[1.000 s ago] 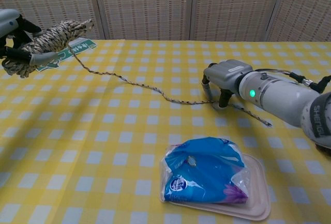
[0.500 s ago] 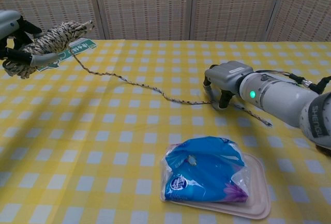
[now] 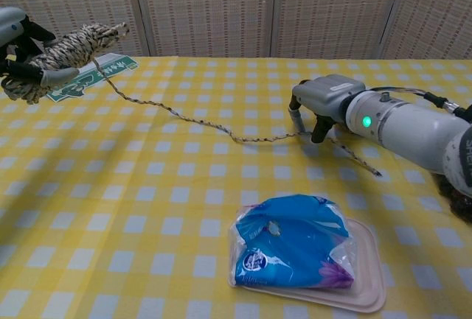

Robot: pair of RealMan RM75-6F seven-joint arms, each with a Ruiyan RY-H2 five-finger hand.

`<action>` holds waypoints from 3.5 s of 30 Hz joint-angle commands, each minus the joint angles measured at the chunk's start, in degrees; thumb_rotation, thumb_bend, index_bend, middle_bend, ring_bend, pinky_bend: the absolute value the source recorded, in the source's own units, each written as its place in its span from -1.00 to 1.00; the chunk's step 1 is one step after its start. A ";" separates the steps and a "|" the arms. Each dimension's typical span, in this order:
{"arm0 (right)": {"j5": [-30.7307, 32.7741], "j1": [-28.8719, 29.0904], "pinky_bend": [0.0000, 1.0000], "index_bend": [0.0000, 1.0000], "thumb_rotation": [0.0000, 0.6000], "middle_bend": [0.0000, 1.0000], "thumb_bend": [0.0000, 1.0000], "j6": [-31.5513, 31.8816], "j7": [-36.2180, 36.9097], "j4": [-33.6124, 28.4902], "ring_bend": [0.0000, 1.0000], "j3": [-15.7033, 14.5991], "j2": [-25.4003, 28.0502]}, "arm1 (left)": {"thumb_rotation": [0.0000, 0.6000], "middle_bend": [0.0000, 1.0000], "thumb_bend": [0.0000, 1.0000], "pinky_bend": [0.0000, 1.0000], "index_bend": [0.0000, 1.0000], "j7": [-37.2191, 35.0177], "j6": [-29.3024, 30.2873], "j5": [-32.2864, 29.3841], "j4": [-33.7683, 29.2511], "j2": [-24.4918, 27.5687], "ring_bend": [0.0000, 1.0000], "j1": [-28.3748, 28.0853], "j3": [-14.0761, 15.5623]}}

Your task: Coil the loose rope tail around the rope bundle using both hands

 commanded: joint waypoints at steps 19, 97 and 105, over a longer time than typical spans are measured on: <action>-17.35 -0.03 -0.73 0.14 1.00 -0.51 -0.27 8.96 3.58 -35.52 -0.90 4.46 19.61 | 0.09 0.64 -0.44 -0.49 0.48 10.68 -5.98 -17.40 -1.01 -1.75 0.32 -10.42 -8.37; -8.74 3.08 -0.73 0.14 1.00 -0.51 -0.27 3.95 12.03 -14.42 -0.88 -2.33 11.63 | -0.04 0.64 -0.44 -0.49 0.48 -21.56 3.86 5.79 1.85 -3.76 0.29 -8.19 -8.44; -12.07 1.92 -0.73 0.14 1.00 -0.51 -0.27 3.70 11.18 -16.87 -0.88 -4.43 11.91 | -0.05 0.64 -0.44 -0.49 0.48 -18.44 1.98 0.74 3.44 -3.82 0.29 -8.97 -10.24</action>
